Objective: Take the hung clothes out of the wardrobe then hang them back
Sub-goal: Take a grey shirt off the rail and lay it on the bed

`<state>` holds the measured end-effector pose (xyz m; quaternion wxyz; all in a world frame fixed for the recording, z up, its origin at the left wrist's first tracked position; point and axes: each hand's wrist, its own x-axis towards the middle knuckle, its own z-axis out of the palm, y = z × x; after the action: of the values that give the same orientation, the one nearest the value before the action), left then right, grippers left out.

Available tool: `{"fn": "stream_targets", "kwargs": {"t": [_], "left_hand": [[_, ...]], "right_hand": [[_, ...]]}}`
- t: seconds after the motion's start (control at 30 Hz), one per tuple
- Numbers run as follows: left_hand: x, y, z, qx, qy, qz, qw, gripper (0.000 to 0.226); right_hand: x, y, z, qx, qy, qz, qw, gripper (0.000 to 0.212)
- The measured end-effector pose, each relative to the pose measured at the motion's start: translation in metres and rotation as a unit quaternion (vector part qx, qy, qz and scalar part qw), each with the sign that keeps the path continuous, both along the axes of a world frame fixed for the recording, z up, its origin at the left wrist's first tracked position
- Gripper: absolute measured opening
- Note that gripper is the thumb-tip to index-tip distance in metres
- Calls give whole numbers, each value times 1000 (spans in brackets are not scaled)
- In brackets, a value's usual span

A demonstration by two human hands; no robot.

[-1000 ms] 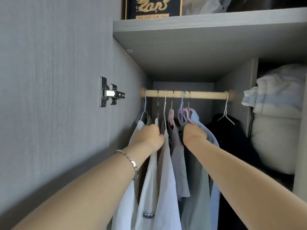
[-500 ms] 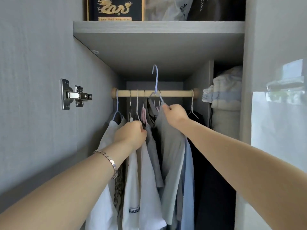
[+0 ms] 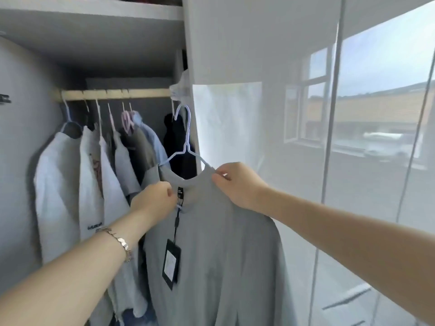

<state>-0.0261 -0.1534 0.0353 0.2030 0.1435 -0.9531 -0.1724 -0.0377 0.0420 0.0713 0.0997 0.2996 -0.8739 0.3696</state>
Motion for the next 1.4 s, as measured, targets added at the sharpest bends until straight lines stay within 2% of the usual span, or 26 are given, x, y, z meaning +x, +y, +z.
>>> {"fn": "stream_targets", "kwargs": {"t": [0.13,0.27,0.4,0.5,0.7,0.83,0.97,1.17,1.3,1.4], "left_hand": [[2,71,-37,-9,-65,-83,994,19],[8,134,-72,-36,-110,-167,979,25],[20,189,-113,-20,-134,-275,952,17],[41,232,-148,2,-153,-356,922,21],[105,313,-214,-43,-220,-494,840,29],[158,364,-239,-79,-248,-552,792,21],[210,412,-258,-86,-247,-613,746,20],[305,488,-278,-108,-253,-671,688,20],[379,544,-294,-118,-247,-706,653,18],[437,586,-309,-138,-249,-726,625,19]], "right_hand": [[40,85,-36,41,-18,-57,997,31],[87,153,-65,58,-37,-128,989,17],[143,207,-98,47,-67,-211,974,15],[192,239,-125,10,-72,-311,948,17],[286,275,-176,-49,-50,-489,870,17],[353,291,-194,-71,-9,-586,807,17],[430,309,-199,-92,38,-660,745,20],[557,352,-213,-124,76,-743,653,37],[653,380,-228,-153,74,-788,591,17],[725,406,-250,-166,62,-814,553,11]]}}
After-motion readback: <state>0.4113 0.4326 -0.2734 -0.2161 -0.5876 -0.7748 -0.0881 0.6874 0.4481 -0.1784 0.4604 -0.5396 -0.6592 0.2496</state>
